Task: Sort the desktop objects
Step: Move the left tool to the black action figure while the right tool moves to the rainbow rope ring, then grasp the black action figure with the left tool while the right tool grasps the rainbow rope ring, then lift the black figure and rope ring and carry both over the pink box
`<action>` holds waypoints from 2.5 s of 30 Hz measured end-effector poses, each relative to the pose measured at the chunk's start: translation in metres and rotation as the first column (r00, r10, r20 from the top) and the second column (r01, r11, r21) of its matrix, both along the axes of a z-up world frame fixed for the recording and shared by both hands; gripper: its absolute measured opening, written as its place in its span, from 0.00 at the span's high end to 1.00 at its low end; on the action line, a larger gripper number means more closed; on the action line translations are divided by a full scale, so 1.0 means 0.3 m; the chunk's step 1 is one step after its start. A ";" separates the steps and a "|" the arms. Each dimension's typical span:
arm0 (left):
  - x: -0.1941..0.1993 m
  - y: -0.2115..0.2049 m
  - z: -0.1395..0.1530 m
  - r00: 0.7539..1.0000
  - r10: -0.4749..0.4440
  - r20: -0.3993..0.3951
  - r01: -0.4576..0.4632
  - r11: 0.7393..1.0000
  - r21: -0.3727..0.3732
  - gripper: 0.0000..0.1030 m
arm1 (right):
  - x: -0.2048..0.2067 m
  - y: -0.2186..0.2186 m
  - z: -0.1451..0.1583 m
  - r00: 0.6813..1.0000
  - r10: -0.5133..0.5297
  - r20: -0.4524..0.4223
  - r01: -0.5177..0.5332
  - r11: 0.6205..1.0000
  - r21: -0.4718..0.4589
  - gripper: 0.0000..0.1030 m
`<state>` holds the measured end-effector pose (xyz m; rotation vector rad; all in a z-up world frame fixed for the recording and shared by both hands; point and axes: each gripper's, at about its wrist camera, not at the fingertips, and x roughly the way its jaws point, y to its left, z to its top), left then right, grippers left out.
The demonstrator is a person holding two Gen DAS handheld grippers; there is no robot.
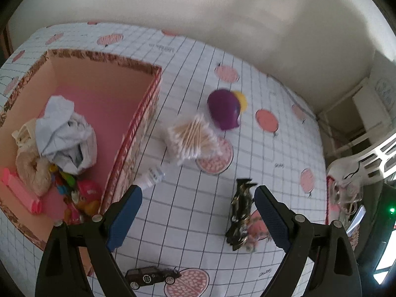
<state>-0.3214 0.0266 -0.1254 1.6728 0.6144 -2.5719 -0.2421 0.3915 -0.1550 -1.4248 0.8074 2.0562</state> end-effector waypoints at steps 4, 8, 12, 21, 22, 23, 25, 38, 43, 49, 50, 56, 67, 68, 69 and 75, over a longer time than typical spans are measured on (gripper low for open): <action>0.002 0.005 -0.020 1.000 -0.004 0.031 0.005 1.000 -0.001 0.10 | -0.007 -0.007 -0.043 0.999 0.015 0.032 -0.014 0.999 -0.029 0.35; 0.000 0.015 -0.035 0.999 -0.016 0.052 0.016 1.000 0.001 0.10 | -0.016 -0.023 -0.069 0.996 0.048 0.072 -0.046 0.998 -0.036 0.48; -0.001 0.021 -0.048 0.998 -0.020 0.065 0.019 1.000 0.010 0.10 | -0.012 -0.025 -0.087 0.995 0.057 0.081 -0.053 0.997 -0.053 0.60; -0.005 0.031 -0.048 0.998 -0.033 0.056 0.034 0.999 0.000 0.10 | -0.001 -0.030 -0.095 0.994 0.072 0.077 -0.068 0.996 -0.058 0.88; -0.006 0.034 -0.047 0.998 -0.038 0.051 0.038 0.999 0.007 0.10 | 0.003 -0.028 -0.090 0.995 0.070 0.070 -0.066 0.996 -0.054 0.91; -0.008 0.038 -0.046 0.998 -0.044 0.049 0.043 0.999 0.014 0.10 | 0.005 -0.026 -0.081 0.996 0.066 0.060 -0.064 0.997 -0.047 0.92; -0.009 0.049 -0.048 0.997 -0.055 0.049 0.054 0.998 0.012 0.10 | 0.012 -0.023 -0.065 0.997 0.062 0.043 -0.060 0.998 -0.037 0.92; -0.036 0.144 -0.120 0.988 -0.129 0.089 0.131 0.991 -0.011 0.10 | 0.083 0.084 -0.009 0.995 -0.098 -0.007 0.098 0.995 0.008 0.92; -0.046 0.200 -0.168 0.975 -0.181 0.128 0.186 0.982 -0.028 0.11 | 0.105 0.114 -0.012 0.992 -0.127 -0.015 0.127 0.992 0.004 0.92; -0.049 0.257 -0.204 0.959 -0.232 0.161 0.245 0.967 -0.069 0.24 | 0.085 0.113 -0.021 0.993 -0.111 -0.025 0.111 0.994 -0.009 0.92; -0.048 0.266 -0.206 0.957 -0.240 0.163 0.256 0.963 -0.082 0.26 | 0.077 0.106 -0.026 0.993 -0.112 -0.026 0.112 0.994 -0.011 0.92; -0.046 0.283 -0.223 0.948 -0.261 0.183 0.282 0.954 -0.098 0.53 | 0.070 0.100 -0.026 0.993 -0.111 -0.031 0.111 0.994 -0.011 0.92; -0.050 0.216 -0.171 0.969 -0.221 0.110 0.228 0.972 -0.053 0.57 | 0.033 0.074 0.005 0.994 -0.086 -0.074 0.087 0.996 0.014 0.92; -0.049 0.211 -0.160 0.971 -0.216 0.099 0.222 0.974 -0.048 0.57 | 0.032 0.072 0.013 0.992 -0.086 -0.087 0.088 0.996 0.017 0.92; -0.047 0.197 -0.145 0.974 -0.210 0.081 0.214 0.976 -0.039 0.57 | 0.032 0.071 0.023 0.990 -0.087 -0.107 0.090 0.996 0.020 0.92; -0.038 0.150 -0.043 0.982 -0.182 -0.057 0.183 0.983 0.014 0.57 | 0.039 0.060 0.102 0.962 -0.093 -0.256 0.108 0.993 0.048 0.92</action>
